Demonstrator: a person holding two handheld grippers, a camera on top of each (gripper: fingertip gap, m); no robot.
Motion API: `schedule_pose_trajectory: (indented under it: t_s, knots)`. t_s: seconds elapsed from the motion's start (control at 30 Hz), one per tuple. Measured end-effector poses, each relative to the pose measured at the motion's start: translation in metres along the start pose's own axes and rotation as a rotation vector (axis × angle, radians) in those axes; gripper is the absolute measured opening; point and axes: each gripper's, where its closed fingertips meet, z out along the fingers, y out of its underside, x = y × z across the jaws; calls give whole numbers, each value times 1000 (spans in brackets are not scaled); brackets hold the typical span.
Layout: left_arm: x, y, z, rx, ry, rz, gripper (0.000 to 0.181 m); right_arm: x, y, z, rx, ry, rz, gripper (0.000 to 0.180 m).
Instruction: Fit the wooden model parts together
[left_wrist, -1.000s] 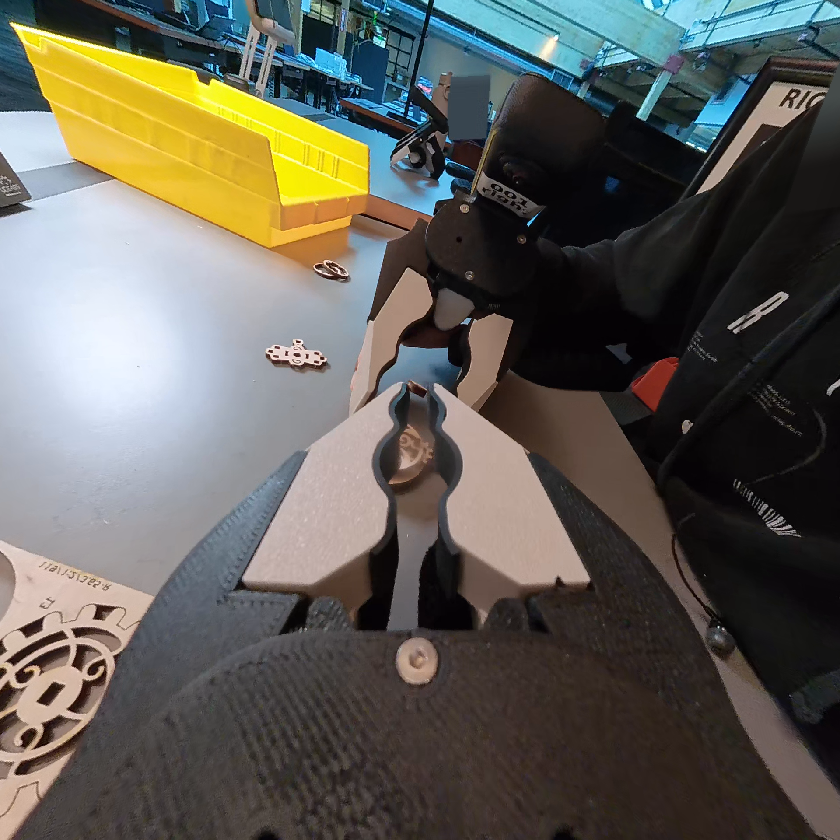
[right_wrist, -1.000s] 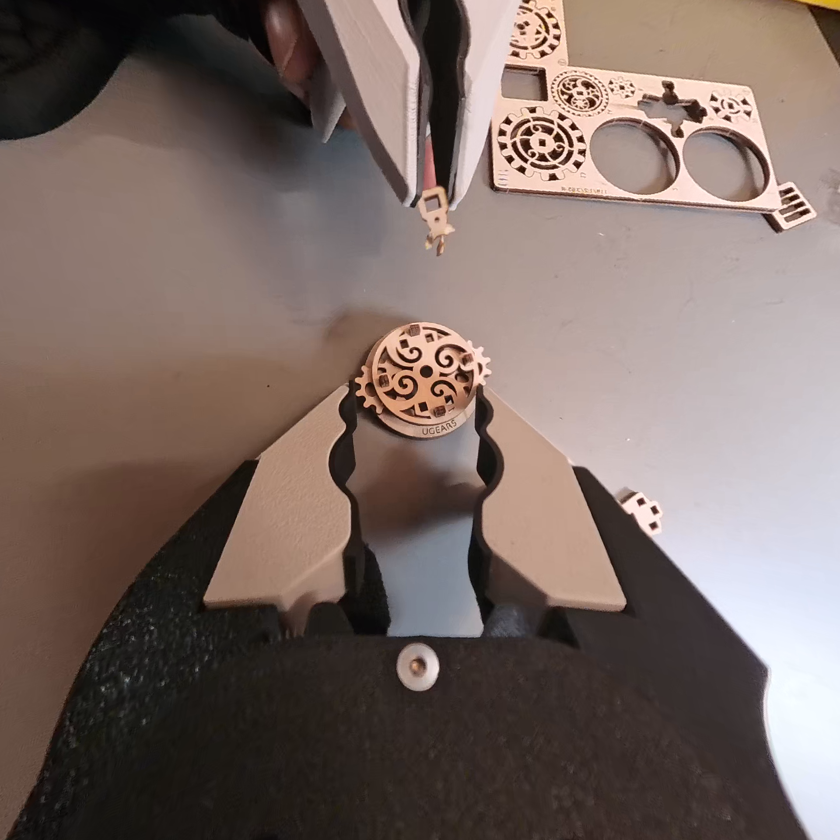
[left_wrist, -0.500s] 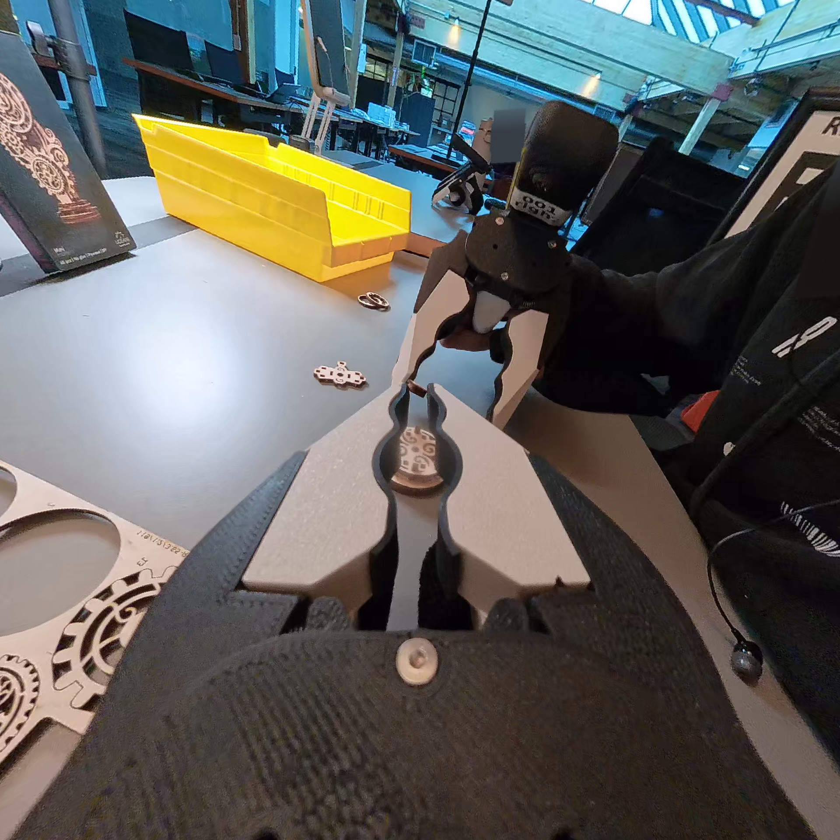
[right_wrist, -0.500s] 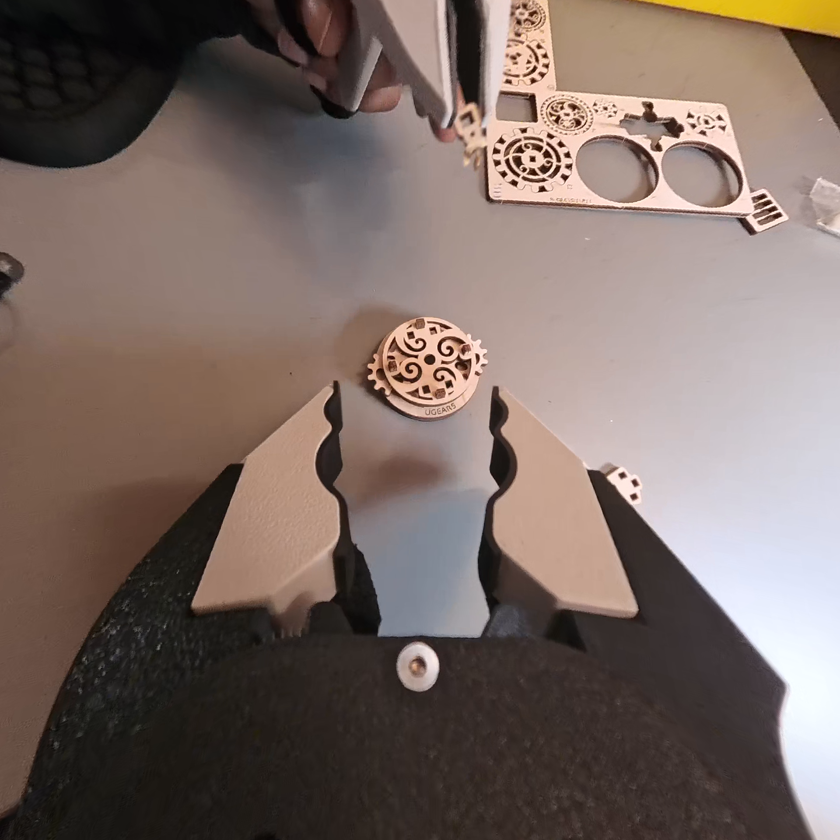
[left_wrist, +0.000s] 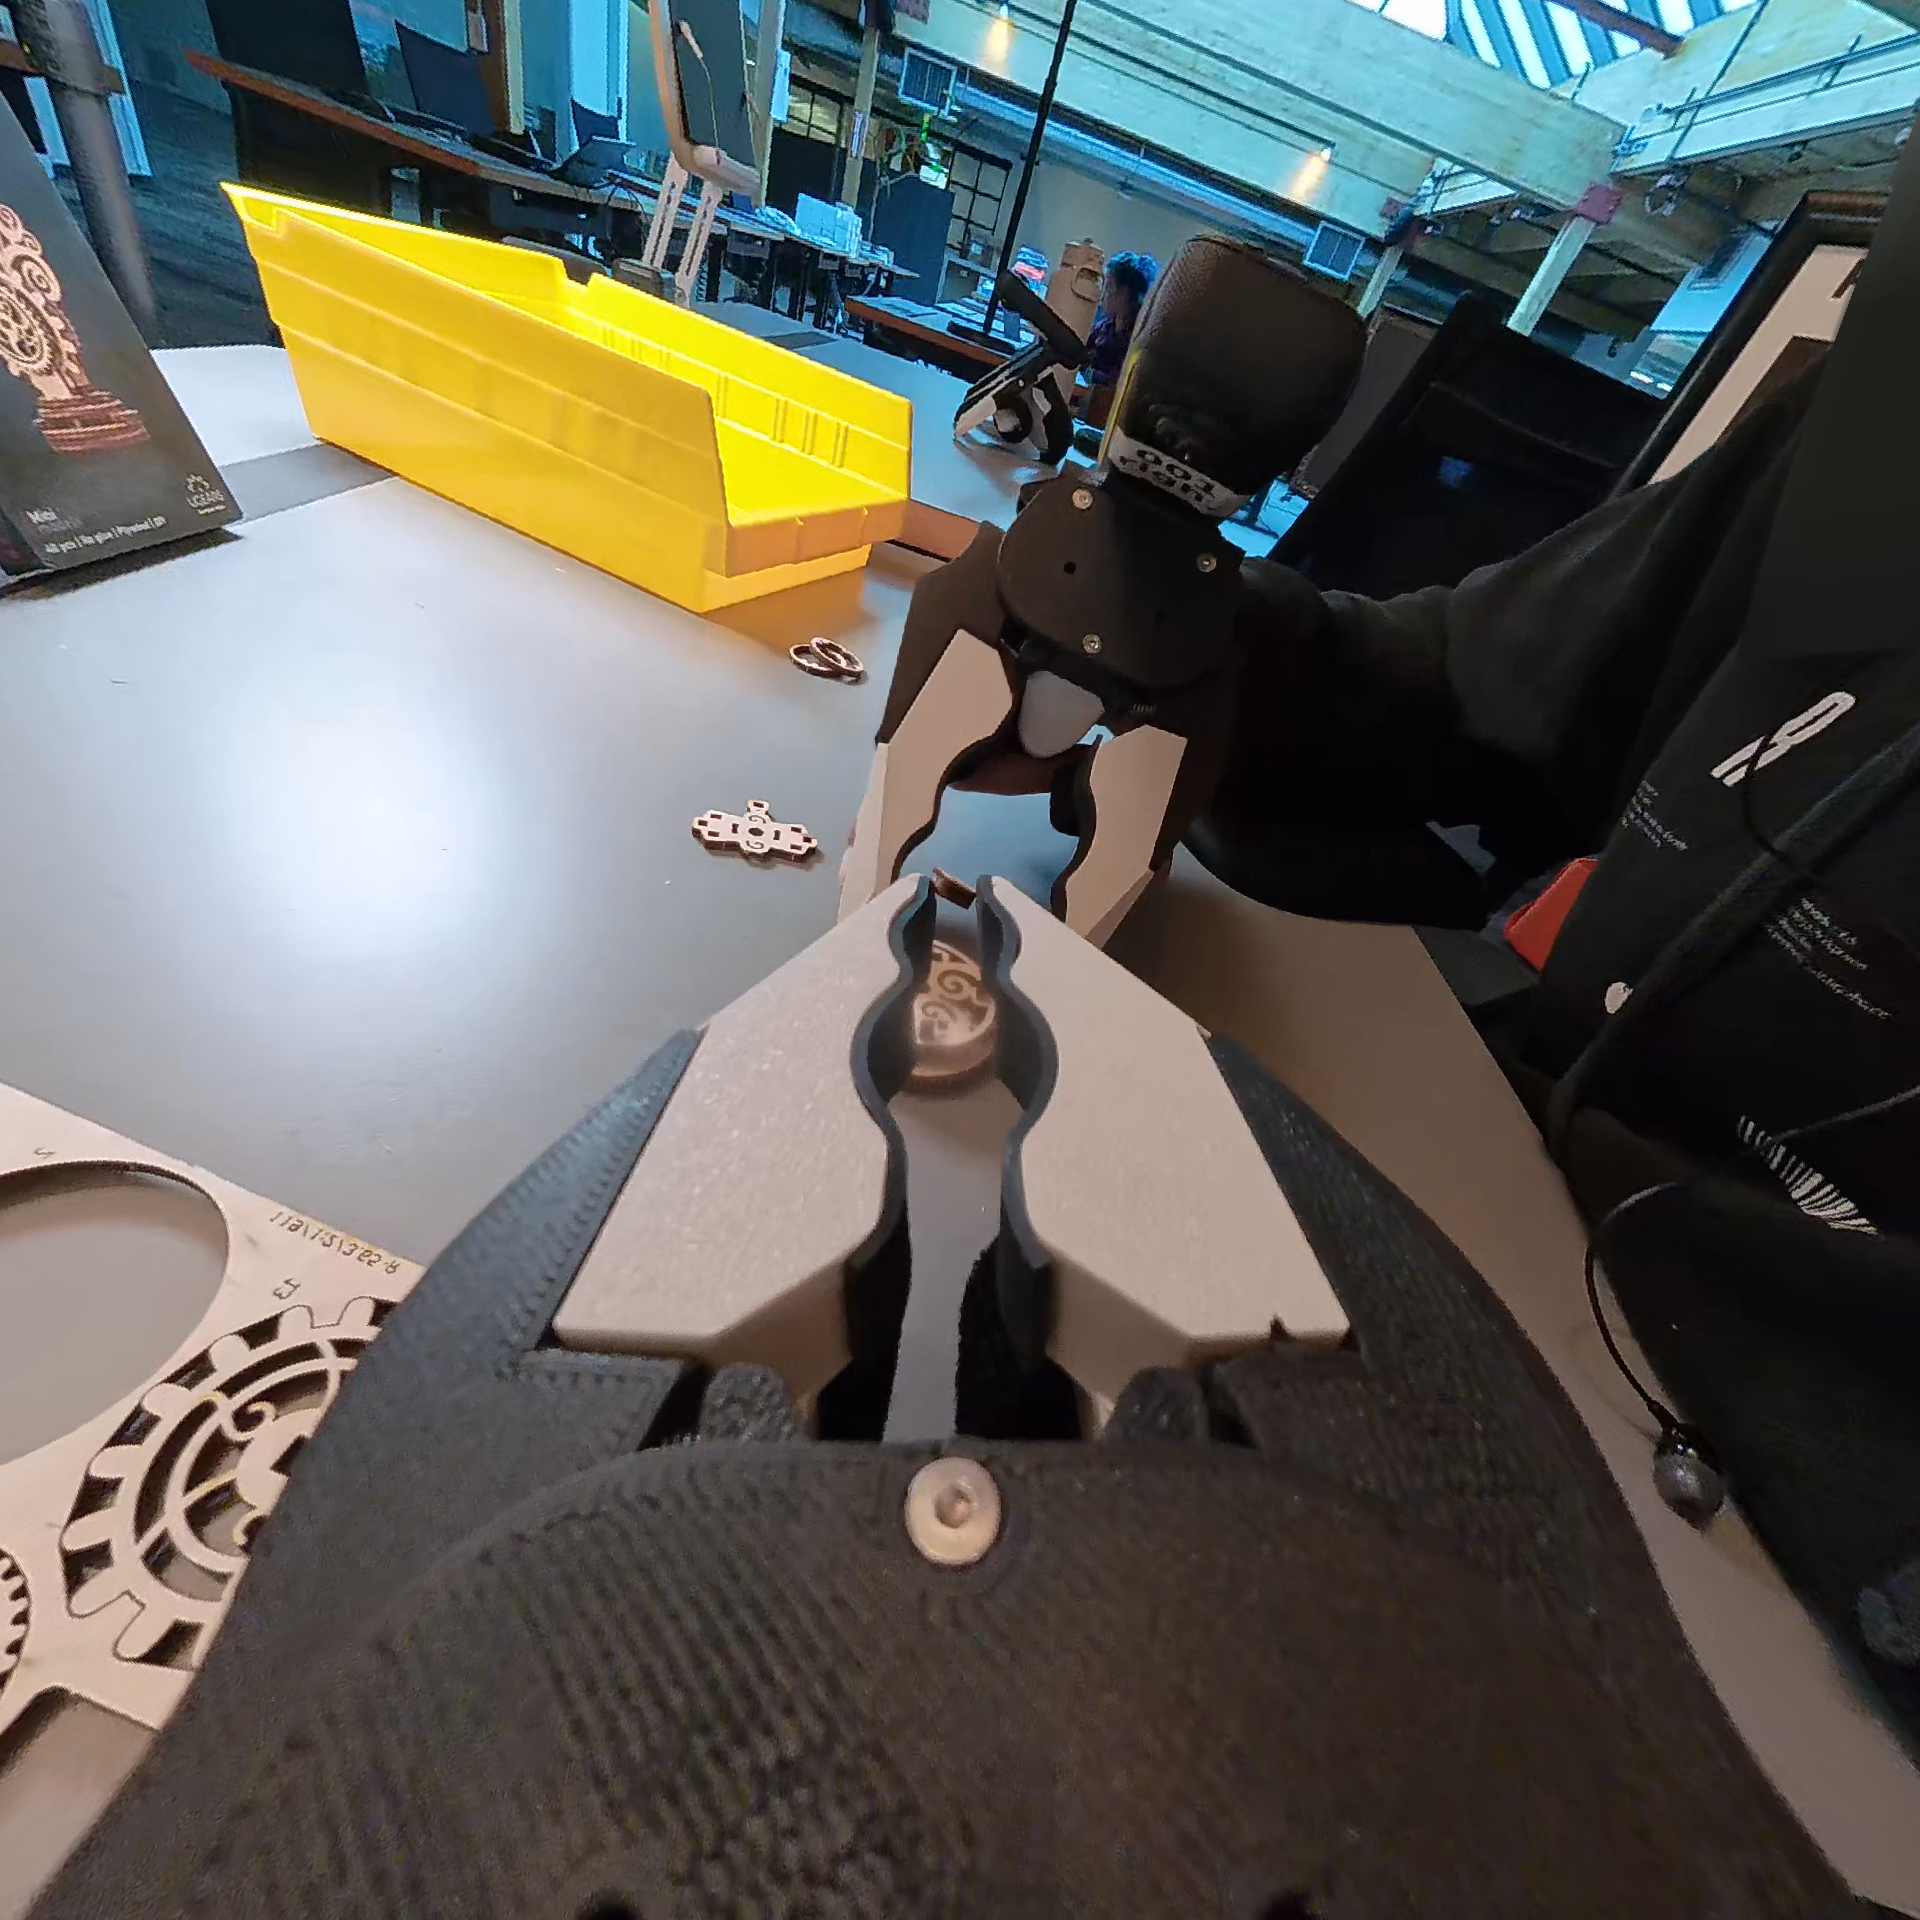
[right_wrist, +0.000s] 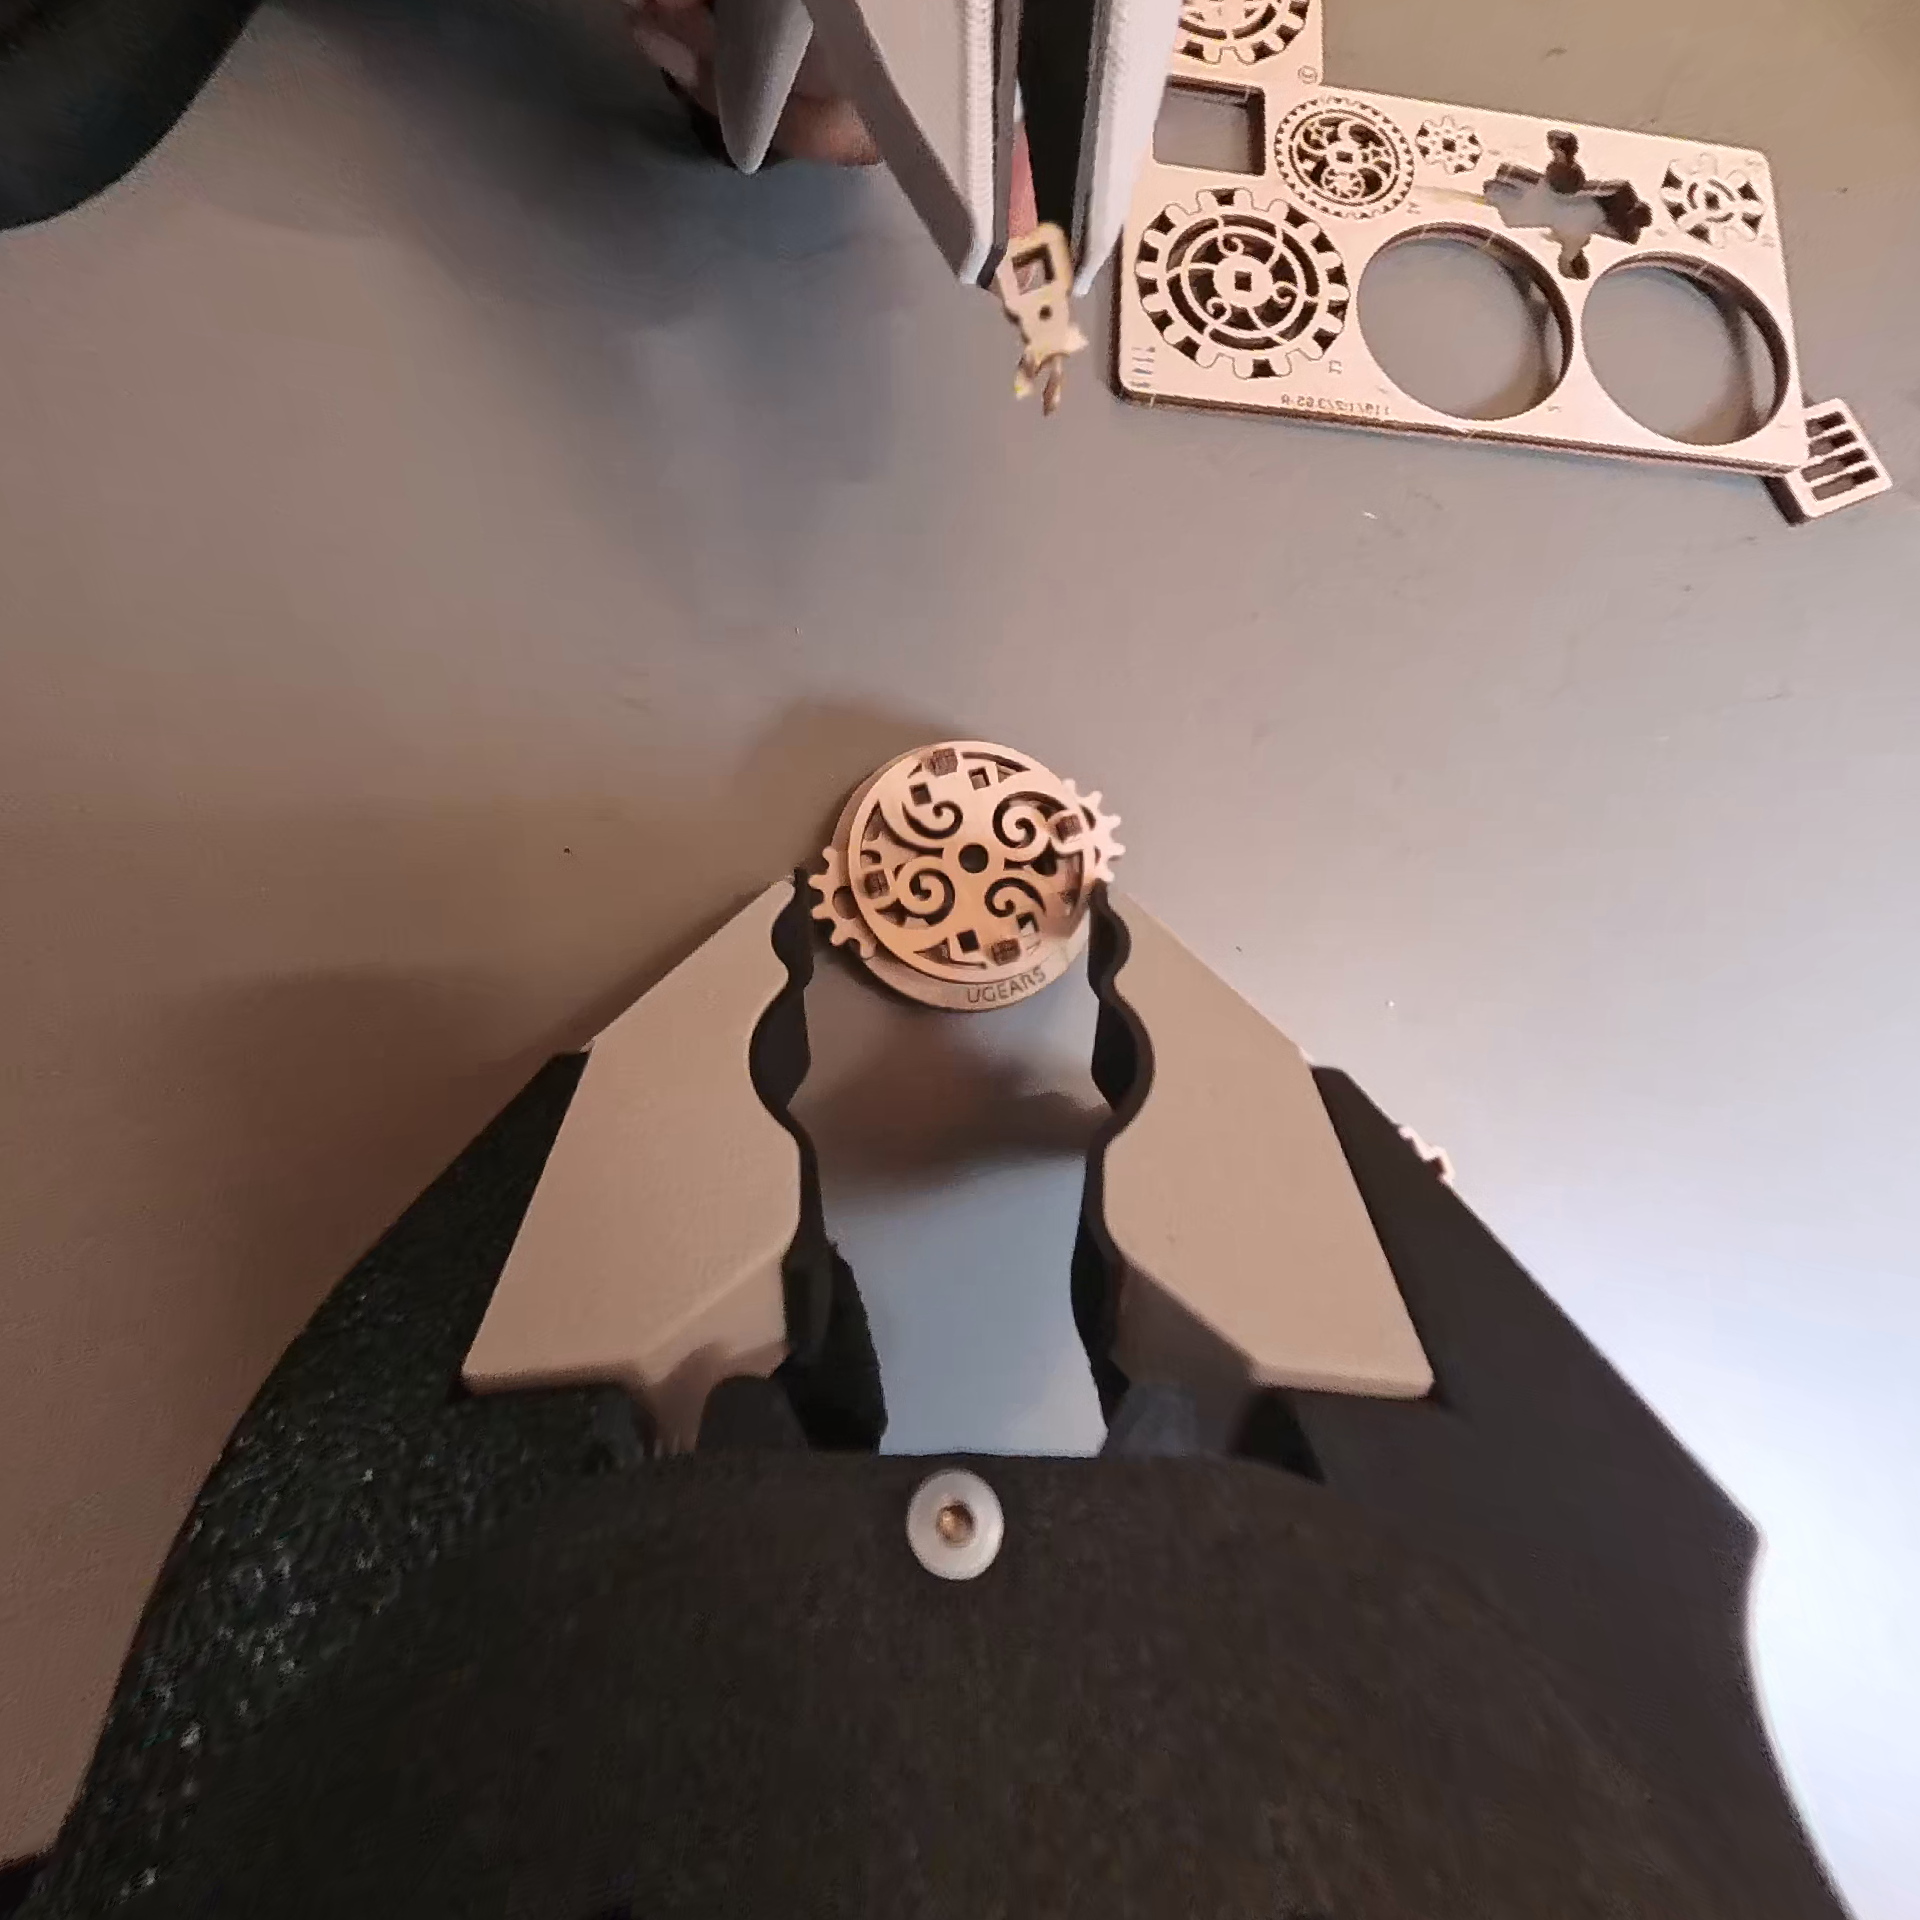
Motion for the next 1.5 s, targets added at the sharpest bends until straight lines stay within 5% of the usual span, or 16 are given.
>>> schedule_pose_trajectory:
  t_s: [0.8, 1.13, 1.5]
  knots:
    - [8, 5, 8, -28, 0, 35, 5, -3, 3, -17, -34, 83, 56, 46]
    - [13, 6, 14, -30, 19, 47, 6, -2, -44, -41, 408, 143, 68, 39]
    - [13, 6, 19, -37, 28, 75, 5, 15, -48, -54, 529, 207, 66, 25]
